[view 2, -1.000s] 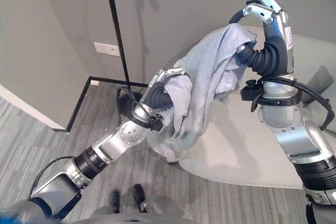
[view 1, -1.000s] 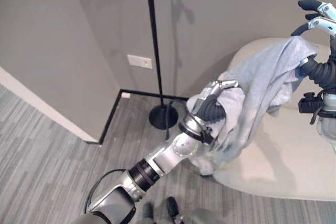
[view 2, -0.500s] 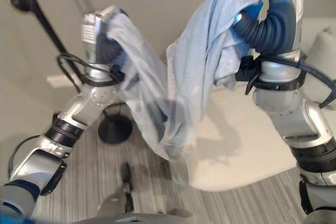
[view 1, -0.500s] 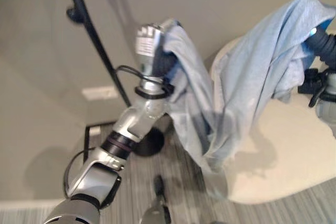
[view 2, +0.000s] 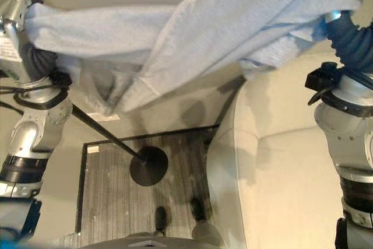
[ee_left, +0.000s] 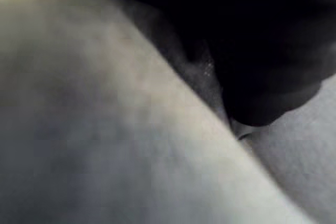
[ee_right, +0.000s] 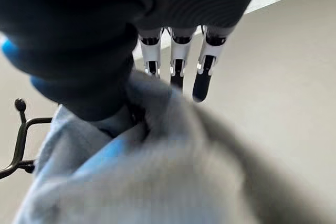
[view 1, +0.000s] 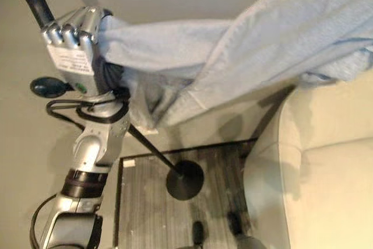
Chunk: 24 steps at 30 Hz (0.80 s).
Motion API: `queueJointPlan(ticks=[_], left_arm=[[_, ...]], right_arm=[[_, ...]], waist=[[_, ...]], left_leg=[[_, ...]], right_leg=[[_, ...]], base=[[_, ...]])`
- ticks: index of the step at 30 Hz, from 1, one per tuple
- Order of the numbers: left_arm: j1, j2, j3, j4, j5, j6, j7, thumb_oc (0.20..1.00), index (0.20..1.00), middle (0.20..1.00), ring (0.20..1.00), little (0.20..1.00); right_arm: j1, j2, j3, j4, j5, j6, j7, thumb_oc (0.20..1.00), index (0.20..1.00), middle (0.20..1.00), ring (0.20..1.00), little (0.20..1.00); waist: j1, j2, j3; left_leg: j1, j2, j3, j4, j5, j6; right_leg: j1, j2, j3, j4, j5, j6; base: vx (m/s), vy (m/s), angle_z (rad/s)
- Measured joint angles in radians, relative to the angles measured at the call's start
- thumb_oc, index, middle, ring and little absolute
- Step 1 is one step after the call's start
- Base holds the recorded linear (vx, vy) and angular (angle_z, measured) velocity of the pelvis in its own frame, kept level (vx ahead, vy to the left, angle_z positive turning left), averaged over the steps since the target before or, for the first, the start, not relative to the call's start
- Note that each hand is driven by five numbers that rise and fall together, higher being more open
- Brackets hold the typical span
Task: Hang the clothes on the sofa on the clothes rack.
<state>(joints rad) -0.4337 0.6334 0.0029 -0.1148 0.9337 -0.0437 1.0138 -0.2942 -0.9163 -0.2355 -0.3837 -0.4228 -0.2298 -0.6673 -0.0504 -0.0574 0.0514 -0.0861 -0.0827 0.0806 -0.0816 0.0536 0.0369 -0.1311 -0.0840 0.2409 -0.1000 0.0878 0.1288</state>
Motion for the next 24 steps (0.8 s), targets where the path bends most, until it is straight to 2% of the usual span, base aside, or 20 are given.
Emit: queueJointPlan(ticks=[1,2,3,4,5,9,13,19,24], left_arm=[[0.000,0.006,0.008,-0.008,0.008,-0.001,-0.004,0.200,0.200,0.200,0.200,0.200],[0.001,0.020,0.013,-0.022,0.022,-0.006,-0.014,0.200,0.200,0.200,0.200,0.200],[0.002,0.034,0.011,-0.036,0.026,-0.016,-0.019,0.200,0.200,0.200,0.200,0.200],[0.000,0.034,0.011,-0.043,0.028,-0.023,-0.023,0.200,0.200,0.200,0.200,0.200],[0.000,0.033,0.012,-0.047,0.027,-0.023,-0.024,0.200,0.200,0.200,0.200,0.200],[0.023,0.023,-0.003,-0.048,0.027,-0.044,-0.063,0.200,0.200,0.200,0.200,0.200],[0.060,-0.008,-0.013,-0.050,0.026,-0.073,-0.081,0.200,0.200,0.200,0.200,0.200],[0.125,-0.010,-0.047,-0.050,0.020,-0.108,-0.104,0.200,0.200,0.200,0.200,0.200],[0.081,-0.024,-0.081,-0.051,0.012,-0.123,-0.115,0.200,0.200,0.200,0.200,0.200]], right_arm=[[0.005,0.000,0.001,0.002,-0.004,0.000,0.002,0.200,0.200,0.200,0.200,0.200],[0.009,0.004,0.001,0.006,-0.008,0.001,0.005,0.200,0.200,0.200,0.200,0.200],[0.007,0.004,-0.002,0.008,-0.010,0.001,0.007,0.200,0.200,0.200,0.200,0.200],[-0.003,0.002,-0.003,0.009,-0.011,0.003,0.017,0.200,0.200,0.200,0.200,0.200],[-0.009,0.014,-0.003,0.008,-0.011,0.003,0.024,0.200,0.200,0.200,0.200,0.200],[-0.004,0.022,-0.004,0.008,-0.012,0.003,0.040,0.200,0.200,0.200,0.200,0.200],[0.027,0.023,-0.006,0.008,-0.013,0.006,0.042,0.200,0.200,0.200,0.200,0.200],[0.064,0.023,-0.025,0.007,-0.047,0.028,0.035,0.200,0.200,0.200,0.200,0.200],[0.062,0.024,-0.035,0.007,-0.069,0.054,-0.007,0.200,0.200,0.200,0.200,0.200]], waist=[[0.010,-0.016,0.002],[0.018,-0.041,0.002],[0.018,-0.047,-0.005],[0.020,-0.032,-0.006],[0.033,-0.033,-0.006],[0.021,-0.037,-0.006],[0.021,-0.023,-0.016],[0.000,0.030,-0.072],[-0.008,0.045,-0.083]], left_leg=[[-0.019,0.001,0.016,0.044,-0.008,-0.020],[-0.051,0.012,0.058,0.073,-0.040,-0.035],[-0.044,0.052,0.106,0.024,-0.034,-0.030],[-0.030,0.124,0.127,-0.011,0.032,-0.054],[-0.021,0.138,0.098,-0.011,0.012,-0.078],[0.002,0.136,0.104,-0.012,0.006,-0.070],[0.004,0.138,0.104,-0.017,-0.010,-0.077],[0.004,0.138,0.113,-0.012,-0.002,-0.067],[0.012,0.142,0.127,-0.011,-0.001,-0.066]], right_leg=[[0.007,-0.004,-0.001,0.000,0.001,-0.002],[0.015,-0.017,0.007,0.001,-0.003,-0.013],[0.014,-0.007,0.005,0.001,-0.014,-0.021],[0.018,0.027,-0.017,0.001,-0.021,-0.027],[0.020,0.037,-0.013,0.001,-0.027,-0.027],[0.048,0.034,-0.025,0.000,-0.042,-0.020],[0.049,0.034,-0.027,-0.001,-0.051,-0.022],[0.046,0.034,-0.025,0.000,-0.041,-0.031],[0.049,0.037,-0.020,0.000,-0.039,-0.033]], base=[[0.06,-0.063,0.25],[0.05,-0.057,0.40],[0.07,-0.070,0.32],[0.04,-0.029,0.01],[0.04,-0.028,-0.10],[0.05,-0.042,0.02],[0.01,-0.026,-0.01],[0.00,-0.036,-0.03],[-0.02,-0.044,-0.05]])
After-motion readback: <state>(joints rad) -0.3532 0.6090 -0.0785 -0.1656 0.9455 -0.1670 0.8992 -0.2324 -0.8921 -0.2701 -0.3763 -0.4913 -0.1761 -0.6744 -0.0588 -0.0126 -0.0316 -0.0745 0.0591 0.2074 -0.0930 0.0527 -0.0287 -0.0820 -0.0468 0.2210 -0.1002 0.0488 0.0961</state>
